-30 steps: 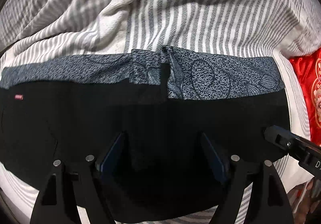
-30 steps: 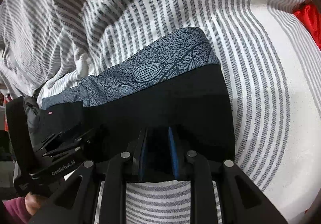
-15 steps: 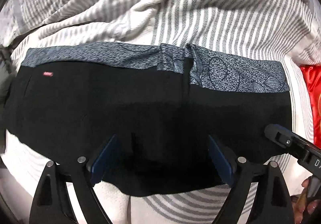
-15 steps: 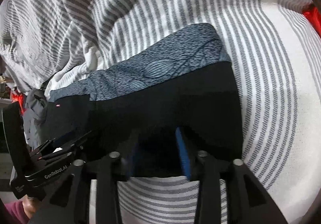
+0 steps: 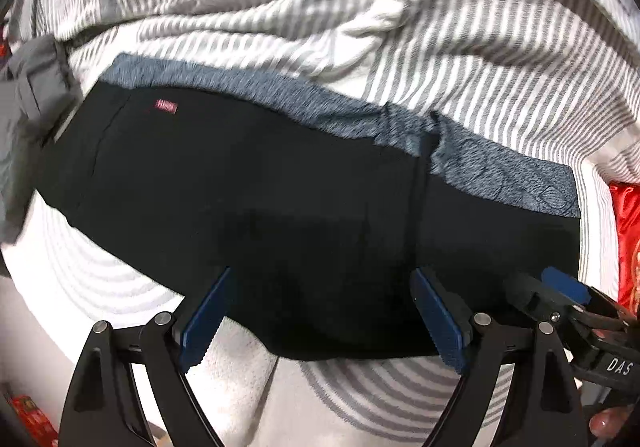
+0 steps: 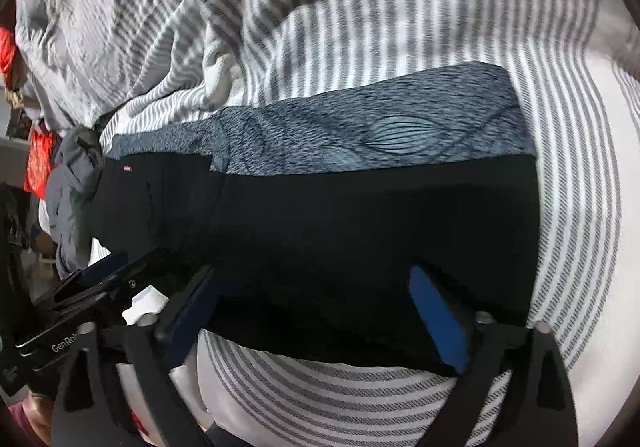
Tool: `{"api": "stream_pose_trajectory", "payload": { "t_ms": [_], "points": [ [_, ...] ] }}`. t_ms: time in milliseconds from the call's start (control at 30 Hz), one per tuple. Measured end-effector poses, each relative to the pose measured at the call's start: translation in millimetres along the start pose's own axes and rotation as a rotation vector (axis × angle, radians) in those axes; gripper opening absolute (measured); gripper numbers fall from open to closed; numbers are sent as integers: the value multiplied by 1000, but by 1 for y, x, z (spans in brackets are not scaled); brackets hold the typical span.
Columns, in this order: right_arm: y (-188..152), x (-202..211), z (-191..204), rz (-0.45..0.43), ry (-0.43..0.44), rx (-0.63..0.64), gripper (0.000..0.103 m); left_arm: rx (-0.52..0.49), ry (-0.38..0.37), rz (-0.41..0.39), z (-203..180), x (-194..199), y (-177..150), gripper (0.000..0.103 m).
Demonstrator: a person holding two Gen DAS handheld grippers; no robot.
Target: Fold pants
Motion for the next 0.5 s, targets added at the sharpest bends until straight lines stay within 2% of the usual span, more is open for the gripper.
{"api": "stream_pose_trajectory", "payload": {
  "t_ms": [100, 200, 233, 300, 500],
  "points": [
    [3, -8, 8, 17, -84, 23, 103, 6, -33, 14, 17, -2, 5, 90],
    [4, -19, 23, 52, -212, 72, 103, 8, -77, -14, 37, 7, 12, 90],
    [5, -25, 30, 76, -275, 105, 103, 14, -92, -14, 45, 8, 15, 90],
    [6, -32, 37, 97, -346, 120, 103, 28, -117, 6, 61, 9, 21, 90],
    [16, -41, 38, 105, -421, 42, 103, -40, -121, 10, 93, 15, 32, 90]
  ]
}}
Point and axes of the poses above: each gripper's, at about its wrist camera, not at the fingertips, and x roughly against the way its jaws point, z to its left, y to its top, the point moved 3 cm from there along -x, roughly the way its jaws point, and after that the axes turned 13 degrees about x, right-handed, at the moved point
